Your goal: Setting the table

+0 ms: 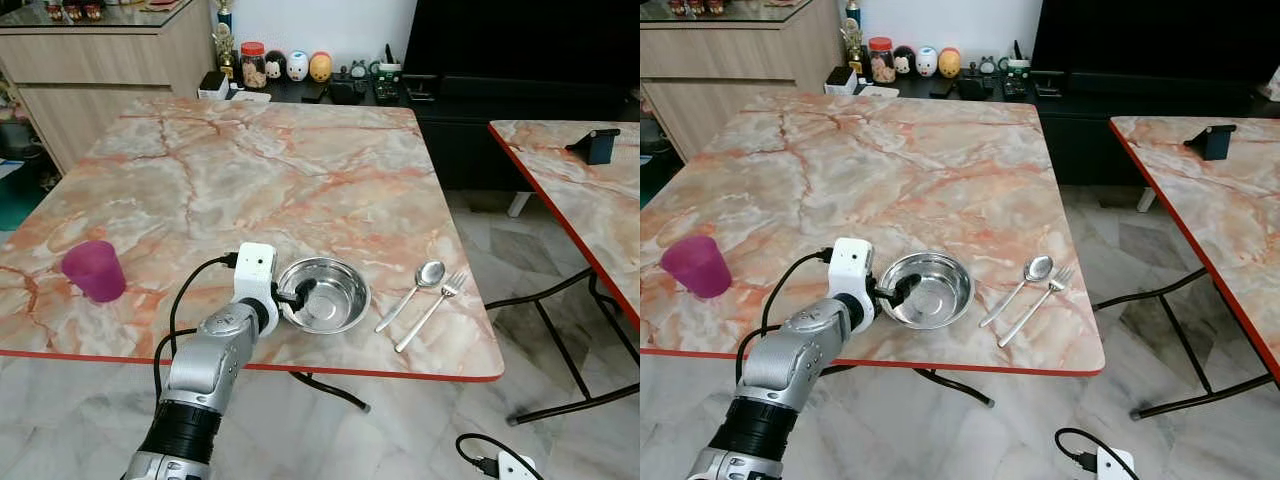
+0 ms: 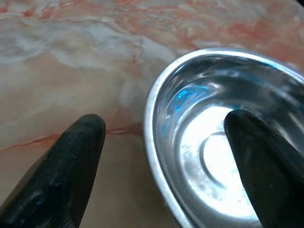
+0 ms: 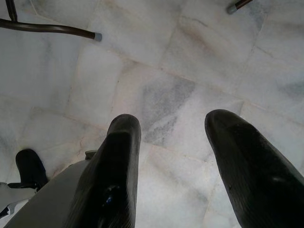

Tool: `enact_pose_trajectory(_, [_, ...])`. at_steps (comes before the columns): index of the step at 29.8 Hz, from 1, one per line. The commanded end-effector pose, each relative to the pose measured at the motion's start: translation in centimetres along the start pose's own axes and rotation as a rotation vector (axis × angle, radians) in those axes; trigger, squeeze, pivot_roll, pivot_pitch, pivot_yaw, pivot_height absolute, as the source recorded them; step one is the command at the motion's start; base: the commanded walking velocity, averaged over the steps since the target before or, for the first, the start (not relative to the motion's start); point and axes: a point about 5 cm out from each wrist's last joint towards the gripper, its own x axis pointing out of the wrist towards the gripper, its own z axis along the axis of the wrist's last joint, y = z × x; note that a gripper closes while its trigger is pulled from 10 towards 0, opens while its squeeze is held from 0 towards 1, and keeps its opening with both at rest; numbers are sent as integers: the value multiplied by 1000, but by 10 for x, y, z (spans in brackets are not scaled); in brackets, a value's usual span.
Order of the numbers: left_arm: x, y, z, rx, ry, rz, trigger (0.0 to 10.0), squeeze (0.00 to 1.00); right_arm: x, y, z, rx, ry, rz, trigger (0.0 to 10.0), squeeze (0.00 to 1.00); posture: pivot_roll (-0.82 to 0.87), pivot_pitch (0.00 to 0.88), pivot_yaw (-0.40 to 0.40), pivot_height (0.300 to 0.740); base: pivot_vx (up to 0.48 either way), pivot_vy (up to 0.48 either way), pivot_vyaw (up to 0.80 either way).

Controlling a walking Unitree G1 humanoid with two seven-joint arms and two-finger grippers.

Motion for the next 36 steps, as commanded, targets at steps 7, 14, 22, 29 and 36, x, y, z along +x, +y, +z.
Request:
enact_pose_trajectory(7, [2, 4, -1, 30, -8, 74, 10000, 0, 0, 0, 0, -24, -1, 9, 10000, 0, 106, 0, -37, 740, 0, 0, 0])
enact_pose_trajectory(14, [3, 9, -7, 28, 11, 107, 10000, 0, 0, 0, 1, -22, -2, 8, 10000, 0, 106, 0, -39, 740, 0, 0, 0])
enact_pose_trajectory(22, [4, 6, -10, 26, 20, 100, 1961, 0, 0, 0, 1, -19, -2, 9, 10000, 0, 105, 0, -40, 740, 0, 0, 0])
enact_pose_trajectory(29, [5, 4, -10, 28, 26, 86, 118, 0, 0, 0, 2, -19, -1, 11, 10000, 0, 106, 0, -42, 740, 0, 0, 0])
enact_pose_trajectory(36, [5, 1, -12, 33, 44, 68, 10000, 0, 0, 0, 2, -19, 0, 12, 10000, 0, 105, 0, -42, 740, 0, 0, 0])
